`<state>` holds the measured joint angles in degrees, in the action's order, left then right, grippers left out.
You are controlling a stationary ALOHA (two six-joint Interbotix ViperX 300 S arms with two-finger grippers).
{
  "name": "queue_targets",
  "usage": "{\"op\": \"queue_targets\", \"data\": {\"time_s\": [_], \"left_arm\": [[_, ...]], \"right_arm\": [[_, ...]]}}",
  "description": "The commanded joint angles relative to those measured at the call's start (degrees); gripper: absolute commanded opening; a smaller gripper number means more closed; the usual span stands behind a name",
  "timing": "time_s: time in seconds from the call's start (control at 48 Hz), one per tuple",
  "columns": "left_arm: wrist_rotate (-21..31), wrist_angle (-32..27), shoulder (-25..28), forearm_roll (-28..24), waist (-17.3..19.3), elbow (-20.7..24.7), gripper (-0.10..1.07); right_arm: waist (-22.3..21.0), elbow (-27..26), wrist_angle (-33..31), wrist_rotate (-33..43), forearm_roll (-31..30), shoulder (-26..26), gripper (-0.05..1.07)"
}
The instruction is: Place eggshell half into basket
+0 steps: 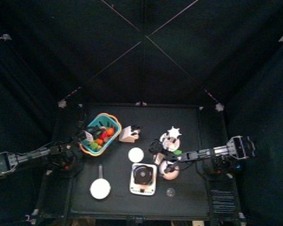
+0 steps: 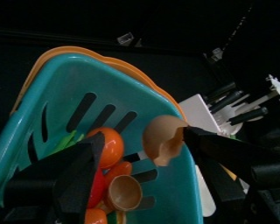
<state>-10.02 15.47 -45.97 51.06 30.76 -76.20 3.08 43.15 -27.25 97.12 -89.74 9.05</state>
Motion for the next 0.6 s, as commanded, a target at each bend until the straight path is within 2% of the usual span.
{"op": "queue_targets", "data": {"time_s": [0.0,0.167,0.375,0.583], "left_arm": [[0.35,0.09,0.09,1.14,-0.09,0.70,1.03],[1.32,-0.62,0.09,2.37,-0.09,0.88,1.03],[1.49,-0.79,0.09,-0.62,-0.62,0.88,1.03],[1.58,-0.79,0.09,-0.97,-0.62,0.88,1.03]], "right_arm": [[0.09,-0.79,-0.18,0.00,-0.18,0.62,0.69],[0.09,-0.79,-0.18,0.00,-0.09,0.53,0.69],[0.09,-0.88,-0.18,0.00,-0.18,0.53,0.69],[0.00,-1.05,-0.18,-0.09,-0.09,0.35,0.69]]}}
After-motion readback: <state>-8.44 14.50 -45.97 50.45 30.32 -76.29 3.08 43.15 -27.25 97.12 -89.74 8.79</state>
